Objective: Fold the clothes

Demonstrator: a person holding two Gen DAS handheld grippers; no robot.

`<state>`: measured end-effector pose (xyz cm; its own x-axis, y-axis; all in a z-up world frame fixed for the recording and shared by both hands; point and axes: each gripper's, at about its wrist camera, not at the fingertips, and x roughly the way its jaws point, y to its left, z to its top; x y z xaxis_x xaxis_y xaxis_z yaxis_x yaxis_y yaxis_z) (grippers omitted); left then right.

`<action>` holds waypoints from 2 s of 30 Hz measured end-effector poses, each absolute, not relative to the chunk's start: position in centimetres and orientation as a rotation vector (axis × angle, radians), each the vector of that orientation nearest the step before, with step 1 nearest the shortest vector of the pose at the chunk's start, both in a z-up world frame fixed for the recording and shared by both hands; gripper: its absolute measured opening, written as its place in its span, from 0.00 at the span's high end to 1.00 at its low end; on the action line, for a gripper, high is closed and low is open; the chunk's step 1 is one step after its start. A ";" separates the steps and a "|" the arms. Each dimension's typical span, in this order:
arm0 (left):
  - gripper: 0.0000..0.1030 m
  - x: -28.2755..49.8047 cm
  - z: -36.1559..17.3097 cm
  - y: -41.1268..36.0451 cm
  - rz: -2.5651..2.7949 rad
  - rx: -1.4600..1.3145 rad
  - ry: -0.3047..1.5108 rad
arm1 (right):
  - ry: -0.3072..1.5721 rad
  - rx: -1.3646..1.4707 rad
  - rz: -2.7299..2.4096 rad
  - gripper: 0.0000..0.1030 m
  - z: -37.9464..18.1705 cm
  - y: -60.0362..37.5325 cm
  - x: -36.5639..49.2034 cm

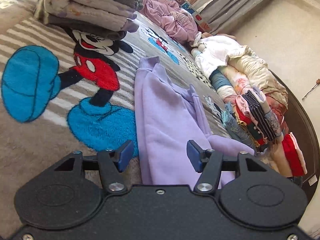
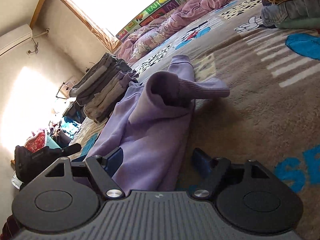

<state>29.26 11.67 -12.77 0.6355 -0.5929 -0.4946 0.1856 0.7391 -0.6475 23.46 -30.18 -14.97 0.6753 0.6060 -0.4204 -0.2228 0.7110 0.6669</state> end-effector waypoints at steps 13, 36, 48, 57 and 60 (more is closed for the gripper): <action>0.83 33.6 -13.5 9.6 -0.551 -0.517 0.752 | 0.760 0.651 0.578 0.57 -16.1 -30.6 32.8; 0.71 31.0 -12.0 17.0 -0.336 -0.561 0.666 | 0.734 0.509 0.534 0.42 -13.8 -26.8 28.2; 0.99 29.4 -8.5 16.1 -0.327 -0.429 0.494 | 0.711 0.656 0.506 0.38 -14.6 -29.7 23.4; 0.99 24.0 -6.1 22.0 -0.238 -0.509 0.373 | 0.694 0.747 0.442 0.37 -14.7 -31.5 17.9; 0.99 21.4 -6.0 24.3 -0.175 -0.524 0.349 | 0.693 0.808 0.421 0.37 -15.5 -31.8 16.5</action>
<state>21.35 24.33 -6.02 0.9265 -0.2513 -0.2800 0.0751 0.8528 -0.5168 16.51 -31.84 -15.54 0.7053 0.5858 -0.3992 -0.0844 0.6285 0.7733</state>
